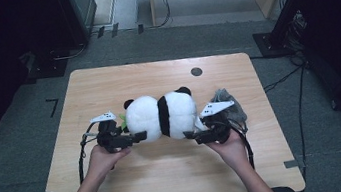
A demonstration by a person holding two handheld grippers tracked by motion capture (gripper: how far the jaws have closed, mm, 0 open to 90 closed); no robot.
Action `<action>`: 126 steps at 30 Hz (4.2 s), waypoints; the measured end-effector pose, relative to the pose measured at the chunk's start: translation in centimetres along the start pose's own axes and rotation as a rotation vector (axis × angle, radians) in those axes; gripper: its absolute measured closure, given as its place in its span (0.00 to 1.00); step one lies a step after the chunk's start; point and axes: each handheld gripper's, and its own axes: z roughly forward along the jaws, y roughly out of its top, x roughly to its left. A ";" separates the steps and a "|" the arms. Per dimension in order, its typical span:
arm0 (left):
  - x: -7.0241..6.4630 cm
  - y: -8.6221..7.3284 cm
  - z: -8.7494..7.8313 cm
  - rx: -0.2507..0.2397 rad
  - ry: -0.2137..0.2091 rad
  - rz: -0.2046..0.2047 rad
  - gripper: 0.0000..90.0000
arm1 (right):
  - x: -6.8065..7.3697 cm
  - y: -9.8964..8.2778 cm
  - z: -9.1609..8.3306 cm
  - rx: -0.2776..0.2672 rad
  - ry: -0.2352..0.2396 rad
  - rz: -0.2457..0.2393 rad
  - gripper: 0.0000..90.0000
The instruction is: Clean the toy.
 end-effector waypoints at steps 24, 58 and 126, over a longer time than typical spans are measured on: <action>-0.7 -1.1 1.4 0.108 0.041 0.103 0.20 | -0.6 -0.6 -0.9 -0.018 0.034 0.123 0.52; 0.9 -1.2 0.1 0.071 0.099 0.100 0.25 | -1.5 -1.6 0.4 -0.019 -0.060 0.034 0.38; 1.5 0.0 0.7 0.029 0.096 0.090 0.41 | -15.9 -6.1 -2.0 0.047 -0.334 0.286 0.80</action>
